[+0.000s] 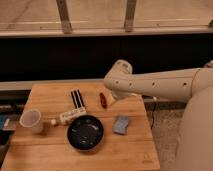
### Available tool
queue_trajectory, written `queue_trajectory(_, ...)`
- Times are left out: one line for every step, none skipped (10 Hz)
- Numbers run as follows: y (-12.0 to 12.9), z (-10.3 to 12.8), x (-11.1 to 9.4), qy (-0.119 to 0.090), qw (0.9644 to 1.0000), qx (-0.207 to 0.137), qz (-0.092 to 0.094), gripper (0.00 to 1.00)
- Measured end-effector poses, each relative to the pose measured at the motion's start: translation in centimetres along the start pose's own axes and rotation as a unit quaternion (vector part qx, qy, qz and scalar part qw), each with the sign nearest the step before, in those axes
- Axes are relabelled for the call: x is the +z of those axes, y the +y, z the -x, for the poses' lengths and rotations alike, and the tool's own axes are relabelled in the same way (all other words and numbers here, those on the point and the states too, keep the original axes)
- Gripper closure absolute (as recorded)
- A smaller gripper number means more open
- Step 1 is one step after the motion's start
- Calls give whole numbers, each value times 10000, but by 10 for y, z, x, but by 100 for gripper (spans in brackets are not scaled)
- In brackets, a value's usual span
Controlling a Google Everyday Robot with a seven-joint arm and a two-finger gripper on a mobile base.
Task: Place the white sponge in the ceramic cup
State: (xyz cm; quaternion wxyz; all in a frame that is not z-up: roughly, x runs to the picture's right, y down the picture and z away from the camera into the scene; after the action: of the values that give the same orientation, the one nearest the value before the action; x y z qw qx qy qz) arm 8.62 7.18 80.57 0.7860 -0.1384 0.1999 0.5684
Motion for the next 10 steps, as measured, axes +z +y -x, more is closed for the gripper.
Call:
queue_trajectory(7, 2, 16, 123, 9999, -14, 37, 20)
queue_trajectory(10, 2, 31, 280, 9996, 16, 74, 20)
queue_trajectory(11, -1, 49, 515, 9986, 78, 137, 20)
queue_trajectory(11, -7, 67, 813, 9964, 165, 200, 20)
queue_trajectory(14, -10, 75, 982, 9947, 203, 247, 20)
queue_trajectory(20, -23, 85, 1294, 9907, 300, 307, 20)
queue_trajectory(20, -31, 89, 1437, 9882, 413, 346, 20)
queue_trajectory(22, -36, 91, 1517, 9866, 470, 367, 20)
queue_trajectory(26, -45, 92, 1624, 9843, 544, 420, 20)
queue_trajectory(26, -52, 93, 1695, 9825, 615, 458, 20)
